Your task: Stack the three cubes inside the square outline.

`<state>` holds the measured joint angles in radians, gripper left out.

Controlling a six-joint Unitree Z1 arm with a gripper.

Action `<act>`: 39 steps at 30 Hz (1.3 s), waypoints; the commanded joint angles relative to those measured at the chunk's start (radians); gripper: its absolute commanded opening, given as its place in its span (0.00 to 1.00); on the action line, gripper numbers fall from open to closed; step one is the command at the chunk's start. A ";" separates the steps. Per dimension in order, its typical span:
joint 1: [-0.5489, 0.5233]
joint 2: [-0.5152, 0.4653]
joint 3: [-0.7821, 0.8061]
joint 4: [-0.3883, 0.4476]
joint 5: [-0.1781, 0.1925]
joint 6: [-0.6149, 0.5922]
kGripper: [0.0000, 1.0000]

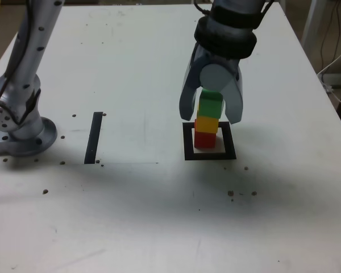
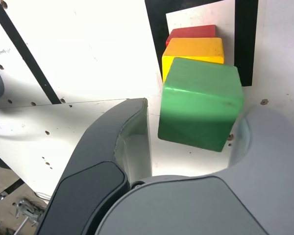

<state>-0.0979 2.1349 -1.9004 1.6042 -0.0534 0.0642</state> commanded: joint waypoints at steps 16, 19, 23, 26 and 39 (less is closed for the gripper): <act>0.000 -0.160 0.035 0.026 0.072 -0.015 1.00; 0.000 -0.221 0.098 0.025 0.084 -0.042 1.00; 0.002 -0.301 0.238 0.014 0.085 -0.095 1.00; 0.006 -0.368 0.359 -0.005 0.085 -0.132 1.00; 0.009 -0.614 0.916 -0.259 0.028 -0.183 1.00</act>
<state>-0.0904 1.5422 -1.1708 1.3810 -0.0176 -0.1158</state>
